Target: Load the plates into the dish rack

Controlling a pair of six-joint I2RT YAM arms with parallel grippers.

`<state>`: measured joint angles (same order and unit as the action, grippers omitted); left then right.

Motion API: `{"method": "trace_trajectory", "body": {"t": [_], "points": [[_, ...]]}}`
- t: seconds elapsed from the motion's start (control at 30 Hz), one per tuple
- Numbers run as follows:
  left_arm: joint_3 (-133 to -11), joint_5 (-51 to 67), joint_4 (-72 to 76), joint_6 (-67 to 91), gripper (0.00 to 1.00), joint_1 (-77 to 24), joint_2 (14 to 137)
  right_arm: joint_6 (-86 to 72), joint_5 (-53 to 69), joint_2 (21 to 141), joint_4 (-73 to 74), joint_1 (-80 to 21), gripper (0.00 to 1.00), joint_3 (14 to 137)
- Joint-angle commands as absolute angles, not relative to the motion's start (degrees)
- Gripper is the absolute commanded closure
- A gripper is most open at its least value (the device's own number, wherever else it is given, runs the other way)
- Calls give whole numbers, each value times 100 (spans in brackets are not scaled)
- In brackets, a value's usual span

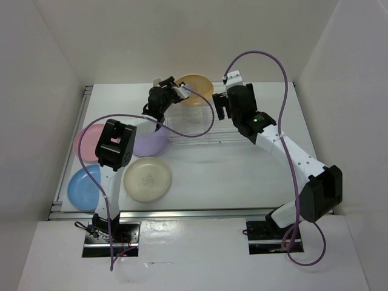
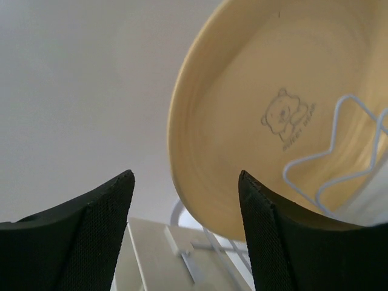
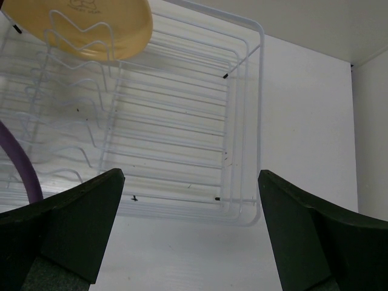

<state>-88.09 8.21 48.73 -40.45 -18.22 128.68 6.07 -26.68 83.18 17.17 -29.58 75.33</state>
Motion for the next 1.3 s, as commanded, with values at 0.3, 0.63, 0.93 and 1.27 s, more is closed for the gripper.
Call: {"method": "trace_trajectory", "body": {"t": [0.3,0.63,0.93,1.27], "points": [[-8342,-114,1173,-2929,18,-2285,9706,650,-2514,8288,1038,-2927,0,7164],[-7356,599,-1120,-969,5,-804,8921,581,-2329,8235,1037,-2927,0,7163],[-6890,2083,-1151,-280,10,642,9385,475,-2074,8122,1143,-2927,0,7225],[-8200,2180,-1670,-396,17,642,11249,536,-2267,7893,1195,-2927,0,7172]]}}
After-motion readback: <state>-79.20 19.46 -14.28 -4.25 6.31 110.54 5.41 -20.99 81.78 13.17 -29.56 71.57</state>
